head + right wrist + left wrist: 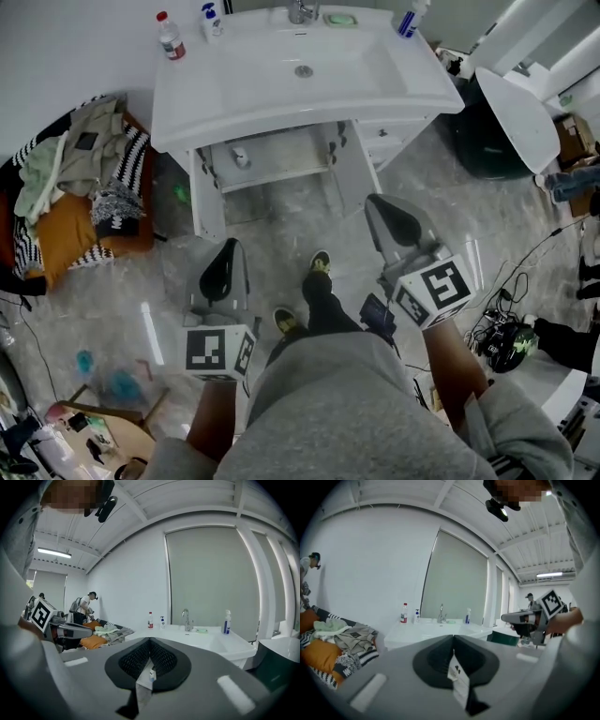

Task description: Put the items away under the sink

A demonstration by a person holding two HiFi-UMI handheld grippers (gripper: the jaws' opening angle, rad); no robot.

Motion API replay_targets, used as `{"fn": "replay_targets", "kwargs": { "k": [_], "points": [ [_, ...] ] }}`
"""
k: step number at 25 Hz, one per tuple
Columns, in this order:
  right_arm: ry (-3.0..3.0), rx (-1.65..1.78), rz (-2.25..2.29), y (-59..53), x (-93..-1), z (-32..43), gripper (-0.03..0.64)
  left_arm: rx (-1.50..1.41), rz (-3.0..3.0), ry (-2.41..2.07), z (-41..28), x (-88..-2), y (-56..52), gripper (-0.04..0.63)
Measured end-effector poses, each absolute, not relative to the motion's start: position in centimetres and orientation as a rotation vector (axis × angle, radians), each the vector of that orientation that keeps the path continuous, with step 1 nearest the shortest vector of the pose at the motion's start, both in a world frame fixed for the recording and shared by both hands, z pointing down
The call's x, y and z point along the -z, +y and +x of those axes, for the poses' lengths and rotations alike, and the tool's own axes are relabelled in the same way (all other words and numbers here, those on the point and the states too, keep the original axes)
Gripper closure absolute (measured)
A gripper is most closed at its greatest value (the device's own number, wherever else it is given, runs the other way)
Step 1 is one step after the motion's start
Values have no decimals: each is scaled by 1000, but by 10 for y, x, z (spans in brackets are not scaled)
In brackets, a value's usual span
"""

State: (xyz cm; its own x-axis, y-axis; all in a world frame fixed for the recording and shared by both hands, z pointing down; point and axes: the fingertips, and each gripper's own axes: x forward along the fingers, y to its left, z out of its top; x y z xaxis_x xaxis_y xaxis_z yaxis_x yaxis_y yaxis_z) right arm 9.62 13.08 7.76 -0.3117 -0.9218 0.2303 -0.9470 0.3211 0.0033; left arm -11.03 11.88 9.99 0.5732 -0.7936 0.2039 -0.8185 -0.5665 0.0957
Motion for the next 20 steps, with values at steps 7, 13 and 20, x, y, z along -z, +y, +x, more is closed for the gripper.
{"fn": "replay_targets", "kwargs": {
  "k": [7, 13, 20],
  "points": [
    [-2345, -203, 1730, 181, -67, 79, 620, -175, 2641, -1322, -125, -87, 159, 584],
    [-2317, -197, 1710, 199, -72, 88, 620, -163, 2641, -1337, -115, -83, 177, 584],
    [-2331, -218, 1751, 211, -75, 126, 620, -215, 2661, -1351, -88, -78, 190, 584]
  ]
}}
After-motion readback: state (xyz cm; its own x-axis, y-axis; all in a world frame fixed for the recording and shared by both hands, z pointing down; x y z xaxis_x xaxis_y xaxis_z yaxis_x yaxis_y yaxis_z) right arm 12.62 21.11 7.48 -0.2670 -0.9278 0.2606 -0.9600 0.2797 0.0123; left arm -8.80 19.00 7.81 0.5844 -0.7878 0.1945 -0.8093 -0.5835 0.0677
